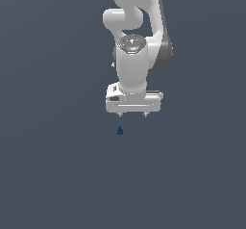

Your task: Pick up the object and move it to a goal position.

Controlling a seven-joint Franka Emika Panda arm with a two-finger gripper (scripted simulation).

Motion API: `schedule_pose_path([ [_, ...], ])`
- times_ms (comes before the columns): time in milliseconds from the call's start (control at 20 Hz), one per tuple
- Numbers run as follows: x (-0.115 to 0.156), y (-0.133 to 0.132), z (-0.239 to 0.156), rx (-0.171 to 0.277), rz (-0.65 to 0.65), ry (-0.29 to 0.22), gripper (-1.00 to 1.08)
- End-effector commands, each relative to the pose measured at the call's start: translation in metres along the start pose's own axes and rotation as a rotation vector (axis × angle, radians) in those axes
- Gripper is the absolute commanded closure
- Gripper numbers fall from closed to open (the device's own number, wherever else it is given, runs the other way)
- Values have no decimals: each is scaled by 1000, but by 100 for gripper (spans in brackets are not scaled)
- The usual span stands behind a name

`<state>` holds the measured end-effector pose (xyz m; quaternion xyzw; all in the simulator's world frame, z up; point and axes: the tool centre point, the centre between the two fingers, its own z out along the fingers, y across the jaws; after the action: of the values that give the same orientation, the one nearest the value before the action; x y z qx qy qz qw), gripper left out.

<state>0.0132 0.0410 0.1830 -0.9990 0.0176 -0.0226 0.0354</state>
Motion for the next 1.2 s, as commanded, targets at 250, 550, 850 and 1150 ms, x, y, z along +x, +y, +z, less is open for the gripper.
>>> schedule_pose_path([
  [250, 0, 4, 6, -3, 20, -2, -92],
  [550, -3, 21, 30, -23, 99, -13, -92],
  [850, -10, 47, 65, -55, 211, -27, -92],
  [1150, -14, 61, 84, -75, 271, -33, -92],
])
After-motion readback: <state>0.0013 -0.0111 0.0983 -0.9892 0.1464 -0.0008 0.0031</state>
